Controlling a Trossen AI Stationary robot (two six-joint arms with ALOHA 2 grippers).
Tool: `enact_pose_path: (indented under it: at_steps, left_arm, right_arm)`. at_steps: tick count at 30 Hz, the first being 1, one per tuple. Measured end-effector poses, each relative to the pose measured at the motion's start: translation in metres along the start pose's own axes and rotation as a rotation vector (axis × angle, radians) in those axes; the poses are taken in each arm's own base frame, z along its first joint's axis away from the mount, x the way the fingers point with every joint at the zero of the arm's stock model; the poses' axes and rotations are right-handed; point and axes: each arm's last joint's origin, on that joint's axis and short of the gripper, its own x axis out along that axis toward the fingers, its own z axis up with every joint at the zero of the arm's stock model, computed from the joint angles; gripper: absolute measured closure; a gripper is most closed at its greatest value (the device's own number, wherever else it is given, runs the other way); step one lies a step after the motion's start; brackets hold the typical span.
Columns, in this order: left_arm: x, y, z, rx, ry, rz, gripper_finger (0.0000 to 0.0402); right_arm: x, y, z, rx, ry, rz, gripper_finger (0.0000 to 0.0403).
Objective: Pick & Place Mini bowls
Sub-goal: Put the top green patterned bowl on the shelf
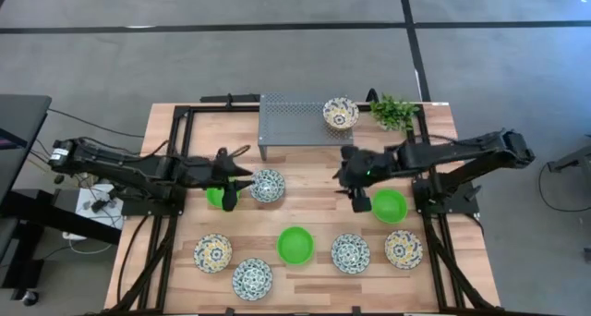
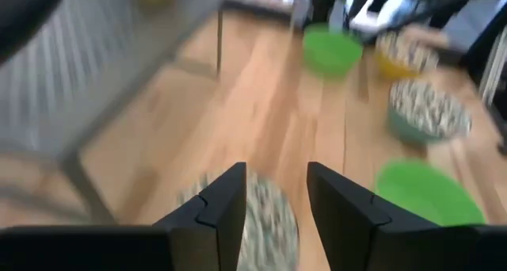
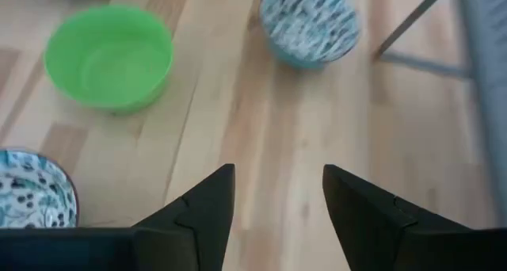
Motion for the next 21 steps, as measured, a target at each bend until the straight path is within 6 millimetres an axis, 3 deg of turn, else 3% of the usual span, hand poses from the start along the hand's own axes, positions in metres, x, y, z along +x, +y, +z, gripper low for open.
enact_pose_path:
  at_steps: [6, 14, 21]
  left_arm:
    - [0.004, -0.009, -0.024, 0.023, 0.171, -0.008, 0.0249]
    - [0.031, -0.028, -0.046, 0.221, 0.290, -0.031, 0.0244]
    - [0.049, -0.033, -0.051, 0.346, 0.261, 0.001, 0.0242]
  right_arm:
    - [0.041, 0.019, -0.013, -0.027, -0.031, 0.027, 0.0217]
    - [0.080, 0.026, -0.012, -0.026, -0.034, 0.032, 0.0218]
    - [0.099, 0.029, -0.018, -0.031, 0.007, 0.038, 0.0218]
